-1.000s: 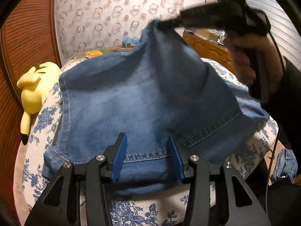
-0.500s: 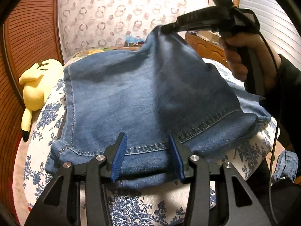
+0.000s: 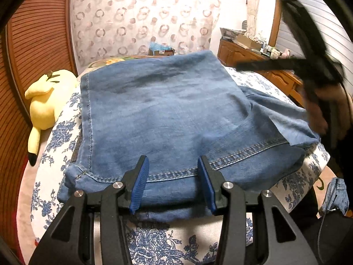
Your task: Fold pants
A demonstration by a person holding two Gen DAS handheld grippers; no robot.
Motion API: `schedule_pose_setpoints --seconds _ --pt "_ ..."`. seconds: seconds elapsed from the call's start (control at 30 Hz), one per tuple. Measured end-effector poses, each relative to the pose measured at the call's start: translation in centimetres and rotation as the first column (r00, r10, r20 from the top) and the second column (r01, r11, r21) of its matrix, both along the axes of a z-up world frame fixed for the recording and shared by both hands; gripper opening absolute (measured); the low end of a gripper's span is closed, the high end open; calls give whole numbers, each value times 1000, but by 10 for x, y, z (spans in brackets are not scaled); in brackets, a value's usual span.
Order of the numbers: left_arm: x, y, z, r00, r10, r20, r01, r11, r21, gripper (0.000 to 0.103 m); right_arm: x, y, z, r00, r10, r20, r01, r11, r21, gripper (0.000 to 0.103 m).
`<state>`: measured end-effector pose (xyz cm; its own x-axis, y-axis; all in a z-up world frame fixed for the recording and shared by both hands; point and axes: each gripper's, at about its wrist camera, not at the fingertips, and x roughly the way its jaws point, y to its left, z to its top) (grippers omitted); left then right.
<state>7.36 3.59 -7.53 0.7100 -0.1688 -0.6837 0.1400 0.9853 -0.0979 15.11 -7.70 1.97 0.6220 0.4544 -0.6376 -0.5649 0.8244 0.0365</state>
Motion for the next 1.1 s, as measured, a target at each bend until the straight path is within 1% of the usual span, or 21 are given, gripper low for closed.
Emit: schedule_pose_setpoints --seconds 0.1,0.27,0.37,0.4,0.43,0.5,0.53,0.6,0.7,0.8,0.9,0.97,1.07,1.1 --pt "-1 -2 0 1000 1 -2 -1 1000 3 47 -25 -17 -15 998 23 -55 -22 1000 19 37" --pt "-4 -5 -1 1000 -1 -4 1 1000 4 47 -58 -29 -39 988 56 -141 -52 998 33 37" --pt "-5 -9 -2 1000 -4 -8 5 1000 10 47 -70 -29 -46 985 68 -162 -65 998 23 37" --pt "-5 -8 -2 1000 -5 -9 5 1000 6 47 -73 -30 -46 984 71 -166 -68 997 24 35" --pt "-6 -9 -1 1000 -5 -10 5 1000 4 47 -76 -30 -46 983 75 -166 -72 997 23 29" --pt "-6 -8 -2 1000 -4 -12 4 1000 2 47 -82 -29 -47 979 101 -174 -100 995 17 13" --pt "-5 -7 -2 1000 -4 -12 4 1000 0 47 -86 -30 -47 980 104 -172 -104 994 10 8" --pt "-6 -7 -1 1000 -6 -9 6 1000 1 47 -94 -38 -43 981 100 -165 -98 995 20 3" --pt "-6 -6 -1 1000 -6 -8 6 1000 4 47 -109 -55 -41 982 83 -172 -74 996 58 3" --pt "-7 -4 -2 1000 -2 -13 2 1000 -3 47 -111 -65 -47 979 83 -187 -71 995 71 3" --pt "-8 -4 -1 1000 1 -11 -1 1000 0 47 -115 -76 -46 986 47 -162 -33 996 86 3" --pt "-7 -4 -2 1000 -4 -12 4 1000 0 47 -116 -89 -40 992 9 -127 2 996 90 4" --pt "-5 -5 -1 1000 -5 -11 5 1000 6 47 -121 -115 -32 995 -62 -75 68 994 90 11" --pt "-5 -4 -2 1000 -5 -11 5 1000 6 48 -122 -124 -31 994 -85 -62 90 992 94 15"
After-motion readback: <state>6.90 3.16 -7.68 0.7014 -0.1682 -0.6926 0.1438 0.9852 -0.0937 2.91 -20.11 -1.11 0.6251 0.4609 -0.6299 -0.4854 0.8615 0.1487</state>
